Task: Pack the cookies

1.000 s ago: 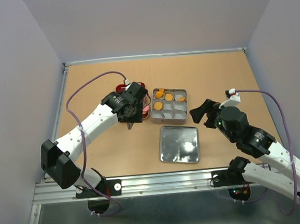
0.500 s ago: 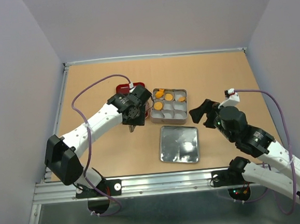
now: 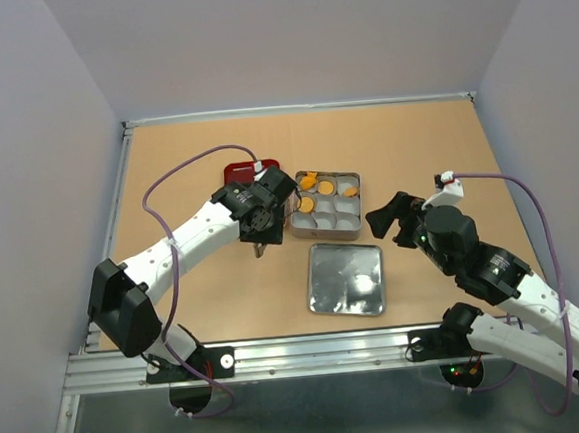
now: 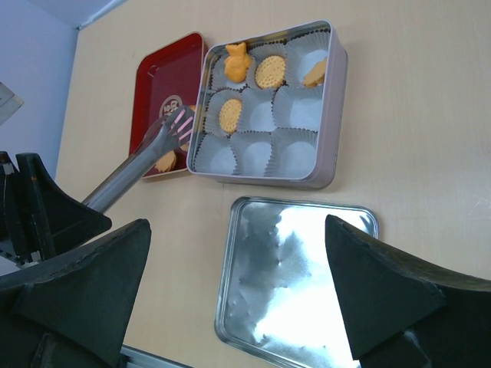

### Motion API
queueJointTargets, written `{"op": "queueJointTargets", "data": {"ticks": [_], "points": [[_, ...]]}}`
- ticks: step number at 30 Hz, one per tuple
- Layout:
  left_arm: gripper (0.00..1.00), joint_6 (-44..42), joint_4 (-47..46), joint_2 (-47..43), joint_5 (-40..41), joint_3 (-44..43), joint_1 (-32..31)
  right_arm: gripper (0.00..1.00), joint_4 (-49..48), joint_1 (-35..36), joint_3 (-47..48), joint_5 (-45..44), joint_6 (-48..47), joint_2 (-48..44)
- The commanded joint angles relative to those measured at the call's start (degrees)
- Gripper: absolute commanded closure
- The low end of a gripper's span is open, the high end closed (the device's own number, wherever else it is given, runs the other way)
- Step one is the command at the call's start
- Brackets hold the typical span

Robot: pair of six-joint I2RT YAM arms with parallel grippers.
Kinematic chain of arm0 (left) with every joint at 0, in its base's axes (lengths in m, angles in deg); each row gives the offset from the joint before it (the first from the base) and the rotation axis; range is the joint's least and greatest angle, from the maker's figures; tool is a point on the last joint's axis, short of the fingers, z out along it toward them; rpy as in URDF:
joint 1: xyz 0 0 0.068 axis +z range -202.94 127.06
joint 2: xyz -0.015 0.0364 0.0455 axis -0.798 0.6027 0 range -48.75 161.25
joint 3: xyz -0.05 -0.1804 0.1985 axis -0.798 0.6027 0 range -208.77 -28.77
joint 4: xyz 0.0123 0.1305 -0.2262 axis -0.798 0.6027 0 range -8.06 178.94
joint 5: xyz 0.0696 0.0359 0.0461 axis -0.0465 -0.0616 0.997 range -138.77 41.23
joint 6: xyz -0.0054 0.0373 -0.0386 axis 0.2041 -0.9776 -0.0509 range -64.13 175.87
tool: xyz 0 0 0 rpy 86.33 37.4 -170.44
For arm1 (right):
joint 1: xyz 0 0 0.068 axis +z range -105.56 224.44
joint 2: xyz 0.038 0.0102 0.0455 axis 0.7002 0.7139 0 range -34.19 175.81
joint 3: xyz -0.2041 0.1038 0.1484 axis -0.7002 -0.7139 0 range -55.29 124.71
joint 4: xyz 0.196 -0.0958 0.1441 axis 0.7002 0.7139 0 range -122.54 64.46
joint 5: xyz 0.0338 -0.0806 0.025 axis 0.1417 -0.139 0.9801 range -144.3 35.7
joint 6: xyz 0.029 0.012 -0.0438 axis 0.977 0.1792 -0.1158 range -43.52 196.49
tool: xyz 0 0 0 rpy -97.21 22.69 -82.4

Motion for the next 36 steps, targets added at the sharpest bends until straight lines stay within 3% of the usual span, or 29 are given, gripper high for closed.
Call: {"op": "queueJointTargets", "data": {"ticks": [1,15,26,36], "points": [[0.49,0.27,-0.45,0.33,0.43,-0.47,-0.49,0.01,-0.59,-0.13,-1.28,-1.05,-0.17,-0.83],[0.56,1.06,1.74,-0.81,2.01,-1.08,-0.5,0.01,-0.59,-0.13,-1.28,-1.05,-0.08,-1.0],[0.58,1.06,6.67,-3.28,2.02,-13.12,-1.2,0.0,-0.68,-0.13,-0.58,-0.87,0.18,-0.3],[0.59,1.33,2.99,3.74,-1.5,-18.83,-6.82,0.0,-0.59,-0.04,-0.05,-0.78,-0.34,-1.09]]}}
